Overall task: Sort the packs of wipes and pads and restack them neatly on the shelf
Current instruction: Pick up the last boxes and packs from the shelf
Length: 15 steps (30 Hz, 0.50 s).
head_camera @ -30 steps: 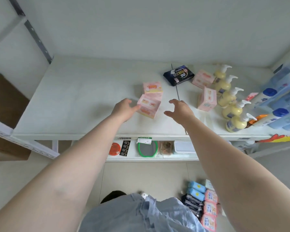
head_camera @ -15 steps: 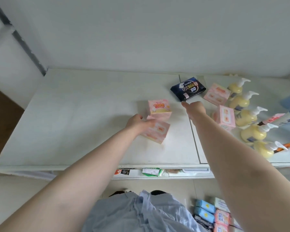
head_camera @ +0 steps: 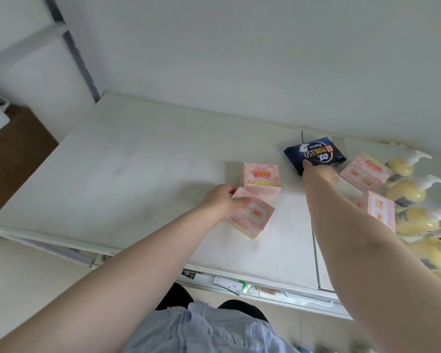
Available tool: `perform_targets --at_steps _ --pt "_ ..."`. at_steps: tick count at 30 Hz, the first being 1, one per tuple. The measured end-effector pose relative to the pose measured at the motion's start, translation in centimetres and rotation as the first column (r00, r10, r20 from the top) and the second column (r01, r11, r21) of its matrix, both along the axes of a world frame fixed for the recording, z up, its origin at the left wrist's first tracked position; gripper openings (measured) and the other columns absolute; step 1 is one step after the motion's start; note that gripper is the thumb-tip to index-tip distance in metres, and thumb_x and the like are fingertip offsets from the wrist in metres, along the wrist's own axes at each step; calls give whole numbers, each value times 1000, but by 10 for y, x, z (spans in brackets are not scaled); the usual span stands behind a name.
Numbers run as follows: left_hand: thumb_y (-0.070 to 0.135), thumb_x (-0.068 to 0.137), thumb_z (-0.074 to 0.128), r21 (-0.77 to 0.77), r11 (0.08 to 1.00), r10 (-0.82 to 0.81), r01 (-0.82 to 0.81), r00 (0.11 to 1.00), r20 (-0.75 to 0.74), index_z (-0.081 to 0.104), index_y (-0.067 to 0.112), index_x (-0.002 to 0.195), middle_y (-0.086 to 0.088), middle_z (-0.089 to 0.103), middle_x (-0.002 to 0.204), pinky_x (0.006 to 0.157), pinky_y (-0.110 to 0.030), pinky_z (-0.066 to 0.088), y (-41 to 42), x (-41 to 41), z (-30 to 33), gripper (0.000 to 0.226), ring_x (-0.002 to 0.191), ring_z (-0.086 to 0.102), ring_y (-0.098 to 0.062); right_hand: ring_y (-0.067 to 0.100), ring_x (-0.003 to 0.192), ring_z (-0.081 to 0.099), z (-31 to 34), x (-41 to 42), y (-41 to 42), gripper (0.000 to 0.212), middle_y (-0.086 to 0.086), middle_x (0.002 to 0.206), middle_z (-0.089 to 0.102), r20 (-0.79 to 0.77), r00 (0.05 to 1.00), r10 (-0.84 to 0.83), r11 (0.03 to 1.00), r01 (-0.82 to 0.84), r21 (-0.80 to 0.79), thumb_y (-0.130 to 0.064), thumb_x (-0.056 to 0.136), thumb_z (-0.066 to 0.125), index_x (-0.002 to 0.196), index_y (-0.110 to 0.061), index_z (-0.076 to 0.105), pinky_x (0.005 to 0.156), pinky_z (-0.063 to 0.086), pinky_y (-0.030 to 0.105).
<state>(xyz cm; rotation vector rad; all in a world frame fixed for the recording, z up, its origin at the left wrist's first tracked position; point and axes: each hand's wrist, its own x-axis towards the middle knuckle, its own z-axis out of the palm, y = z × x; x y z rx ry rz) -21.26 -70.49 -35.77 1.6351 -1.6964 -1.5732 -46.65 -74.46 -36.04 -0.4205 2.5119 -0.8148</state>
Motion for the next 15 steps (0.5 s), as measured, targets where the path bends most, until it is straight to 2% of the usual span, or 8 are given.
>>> perform_targets --at_steps 3,8,10,12,14,15 --pt "38 81 72 -3 1000 16 -16 1000 13 65 19 89 3 64 82 59 -24 39 2 -1 2 22 74 58 -17 31 110 58 1 1 2 54 12 122 58 -15 999 31 999 -31 -13 -45 83 65 125 -13 56 95 49 41" --pt "33 83 73 22 994 105 -104 994 -23 60 14 92 1 64 83 58 -25 41 9 4 8 25 76 58 -18 24 88 63 1 -4 8 28 8 100 69 40 999 35 990 -29 -136 -35 81 71 85 -9 61 74 51 35" --pt "34 85 71 61 989 136 -134 990 -29 55 12 101 -2 66 93 64 -28 46 11 9 14 32 82 61 -19 27 84 65 10 -2 14 23 11 97 70 79 995 53 980 -36 -196 -26 83 70 94 -5 68 74 53 37" --pt "34 87 68 139 976 175 -166 983 -54 53 12 110 -5 65 106 71 -32 52 12 14 24 35 91 62 -24 30 80 61 24 2 25 16 15 97 67 160 985 69 965 -25 -262 -13 88 65 102 -5 65 71 53 37" --pt "36 90 64 211 961 199 -180 978 -70 50 15 113 -2 61 105 66 -29 52 17 17 37 34 86 60 -23 33 86 59 35 3 37 16 16 103 61 275 960 59 952 29 -306 -5 91 59 106 -9 57 71 56 40" --pt "38 90 63 229 957 196 -178 979 -62 50 16 112 -2 59 104 69 -31 53 18 18 41 34 85 60 -23 33 90 59 41 2 43 19 15 104 58 314 948 57 950 44 -308 -3 92 58 110 -9 55 69 57 40"
